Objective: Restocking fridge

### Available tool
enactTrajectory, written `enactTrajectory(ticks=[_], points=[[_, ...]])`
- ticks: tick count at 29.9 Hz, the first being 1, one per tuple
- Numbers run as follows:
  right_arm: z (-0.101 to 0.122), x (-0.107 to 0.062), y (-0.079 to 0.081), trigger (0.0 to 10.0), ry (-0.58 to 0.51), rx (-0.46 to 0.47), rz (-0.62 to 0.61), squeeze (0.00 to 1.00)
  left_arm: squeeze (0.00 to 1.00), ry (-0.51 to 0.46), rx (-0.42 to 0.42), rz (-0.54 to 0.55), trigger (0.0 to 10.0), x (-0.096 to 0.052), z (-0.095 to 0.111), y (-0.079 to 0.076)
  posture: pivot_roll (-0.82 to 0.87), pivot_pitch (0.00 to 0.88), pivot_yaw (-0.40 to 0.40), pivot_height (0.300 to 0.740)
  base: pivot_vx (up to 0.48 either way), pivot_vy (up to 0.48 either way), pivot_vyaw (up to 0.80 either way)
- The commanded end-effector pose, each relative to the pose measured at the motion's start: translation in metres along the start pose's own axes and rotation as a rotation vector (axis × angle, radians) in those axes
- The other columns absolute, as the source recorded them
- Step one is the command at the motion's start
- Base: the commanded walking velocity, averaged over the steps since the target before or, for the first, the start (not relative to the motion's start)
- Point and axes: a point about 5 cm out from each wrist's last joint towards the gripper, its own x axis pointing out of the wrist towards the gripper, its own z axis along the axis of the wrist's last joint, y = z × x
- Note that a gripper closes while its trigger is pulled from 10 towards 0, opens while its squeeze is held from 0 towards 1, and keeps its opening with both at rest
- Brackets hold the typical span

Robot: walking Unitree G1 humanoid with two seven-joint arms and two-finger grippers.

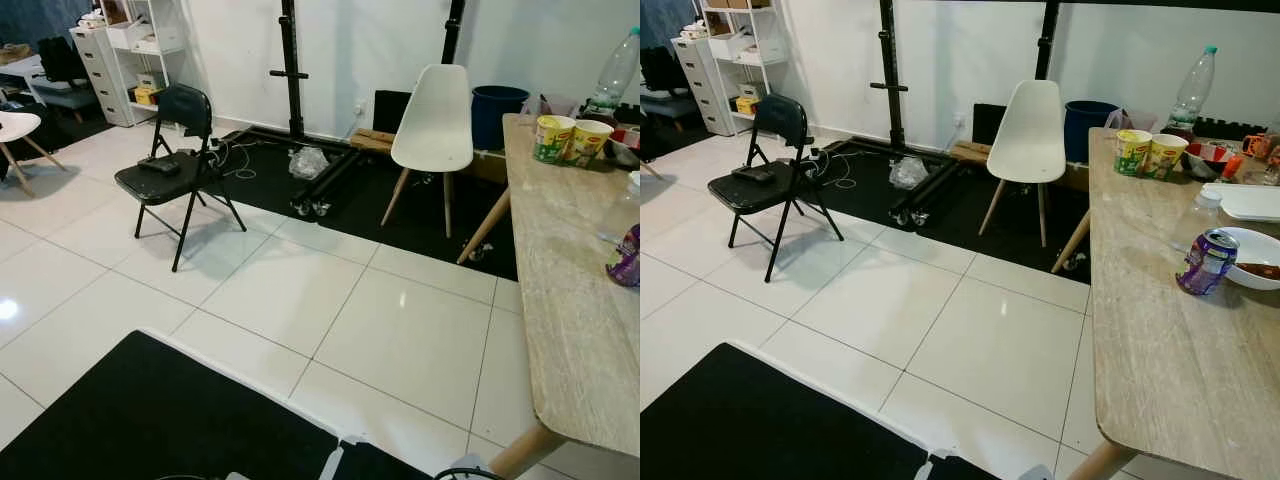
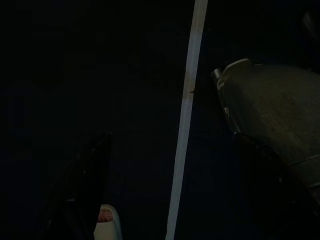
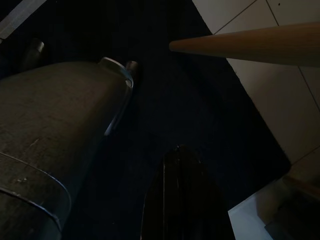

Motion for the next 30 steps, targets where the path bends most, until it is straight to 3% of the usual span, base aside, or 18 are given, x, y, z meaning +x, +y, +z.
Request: enactTrajectory(ticks=[1,8,16,30], points=[[-0.001,0.0,0.003,10.0,0.007,-0.009,0.009,0.0,0.0,0.027,0.001,-0.028,10.0,0.001,-0.006,-0.01,-0.09,0.0,0.004,0.74,0.0,0.0,-0.77],[-0.001,0.001,0.005,10.0,0.006,-0.01,0.013,0.0,0.0,0.037,0.001,-0.028,10.0,0.0,-0.01,-0.011,-0.09,0.0,0.001,0.74,0.0,0.0,-0.68],[-0.001,0.001,0.004,10.0,0.007,-0.006,0.006,0.0,0.0,0.062,-0.015,-0.02,10.0,-0.002,-0.019,-0.01,-0.08,0.0,0.001,0.74,0.0,0.0,0.0],[0.003,0.0,0.0,10.0,-0.004,0.002,-0.012,0.0,0.0,0.039,-0.047,0.009,10.0,0.0,-0.008,-0.005,-0.08,0.0,-0.002,0.74,0.0,0.0,0.0]])
